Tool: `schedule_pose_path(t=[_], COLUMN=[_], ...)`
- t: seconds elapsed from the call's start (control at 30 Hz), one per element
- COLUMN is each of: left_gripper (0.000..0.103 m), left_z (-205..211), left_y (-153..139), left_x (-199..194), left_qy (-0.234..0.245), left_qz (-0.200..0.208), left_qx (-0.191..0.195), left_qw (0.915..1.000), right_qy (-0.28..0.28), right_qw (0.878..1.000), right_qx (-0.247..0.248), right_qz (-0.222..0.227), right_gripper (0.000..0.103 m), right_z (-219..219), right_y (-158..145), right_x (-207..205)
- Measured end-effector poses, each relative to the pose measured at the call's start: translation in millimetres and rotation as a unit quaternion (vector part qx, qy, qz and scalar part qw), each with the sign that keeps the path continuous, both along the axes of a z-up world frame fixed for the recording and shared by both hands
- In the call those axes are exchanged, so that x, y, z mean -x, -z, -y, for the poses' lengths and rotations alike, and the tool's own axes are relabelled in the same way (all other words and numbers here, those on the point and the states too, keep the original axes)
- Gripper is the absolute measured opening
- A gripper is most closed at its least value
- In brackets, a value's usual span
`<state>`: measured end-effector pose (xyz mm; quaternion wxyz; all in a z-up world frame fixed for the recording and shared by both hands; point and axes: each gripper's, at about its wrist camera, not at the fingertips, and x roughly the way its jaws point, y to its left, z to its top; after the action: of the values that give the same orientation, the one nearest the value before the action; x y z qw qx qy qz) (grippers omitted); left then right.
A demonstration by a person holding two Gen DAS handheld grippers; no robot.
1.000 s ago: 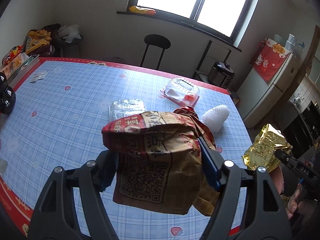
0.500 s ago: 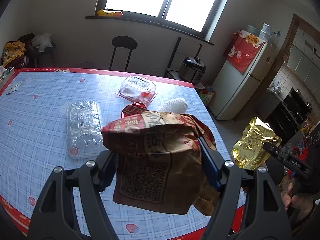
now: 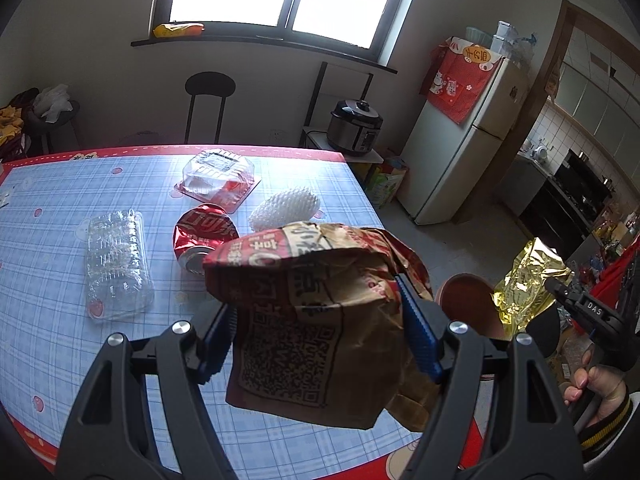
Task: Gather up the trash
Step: 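Carry both items to the bucket and open the right tool over it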
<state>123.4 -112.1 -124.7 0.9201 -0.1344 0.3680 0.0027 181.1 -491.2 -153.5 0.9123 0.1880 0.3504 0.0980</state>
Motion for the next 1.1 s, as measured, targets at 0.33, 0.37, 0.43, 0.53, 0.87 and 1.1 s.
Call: schedule_pose_path(t=[0.33,0.37,0.43,0.53,0.87,1.1], left_gripper=[0.074,0.074,0.074,0.074,0.074,0.074], left_z=[30,32,34,38,49,63], left_y=[4,5,6,7,6,5], left_x=[-15,-17,-20,-23,-33,-43], left_qy=[0.009,0.008,0.007,0.009,0.030,0.059], left_qz=[-0.014,-0.016,-0.018,-0.021,-0.029,-0.030], left_qx=[-0.008,-0.008,-0.010,-0.013,-0.022,-0.028], left_qw=[0.9998,0.9998,0.9998,0.9997,0.9989,0.9974], right_qy=[0.041,0.047,0.058,0.065,0.074,0.095], right_qw=[0.997,0.996,0.995,0.993,0.986,0.986], right_qx=[0.008,0.006,0.012,0.038,0.069,0.074], right_qz=[-0.062,-0.069,-0.078,-0.089,-0.133,-0.115], right_gripper=[0.007,0.007,0.007,0.007,0.042,0.091], right_z=[95,100,107,109,111,111], right_y=[61,67,74,81,107,87], right_x=[-50,-53,-57,-61,-71,-57])
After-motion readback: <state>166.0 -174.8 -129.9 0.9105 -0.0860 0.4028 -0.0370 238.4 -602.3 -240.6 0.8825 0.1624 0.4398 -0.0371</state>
